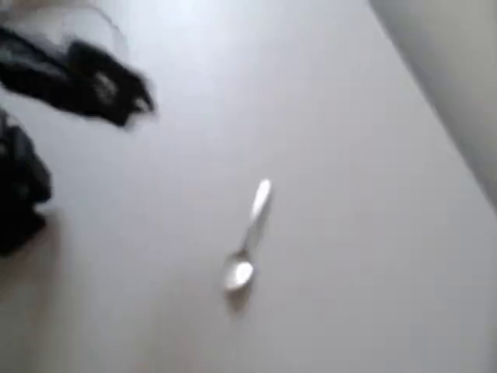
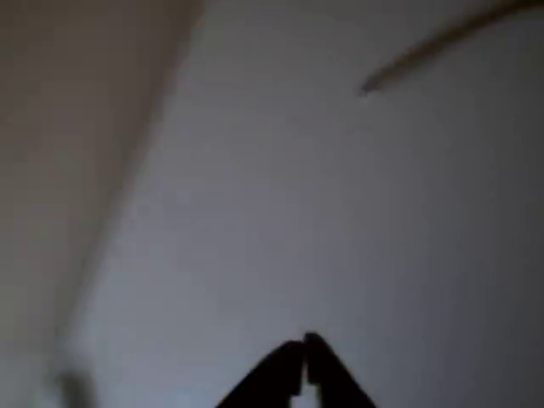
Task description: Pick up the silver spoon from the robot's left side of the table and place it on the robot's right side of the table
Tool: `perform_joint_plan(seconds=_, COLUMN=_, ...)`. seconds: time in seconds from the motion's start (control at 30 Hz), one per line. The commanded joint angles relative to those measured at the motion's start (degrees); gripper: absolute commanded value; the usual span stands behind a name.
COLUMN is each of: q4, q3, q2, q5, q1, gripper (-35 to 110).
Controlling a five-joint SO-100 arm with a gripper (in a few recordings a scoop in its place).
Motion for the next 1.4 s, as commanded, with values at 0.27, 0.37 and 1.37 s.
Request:
perform_joint_plan(seconds=0.27, q4=7.12, q3=29.36, q2=13.36, q5=12.13, q1=17.58, gripper=-2)
perform_joint_plan(seconds=0.37, q4=7.12, q3=29.36, q2=13.36, q5=11.95, q1=17.23, gripper=-1)
perform_joint_plan(seconds=1.37, q4=7.12, q3=29.36, q2=13.36, q5=12.39, q1=17.84, gripper=-2)
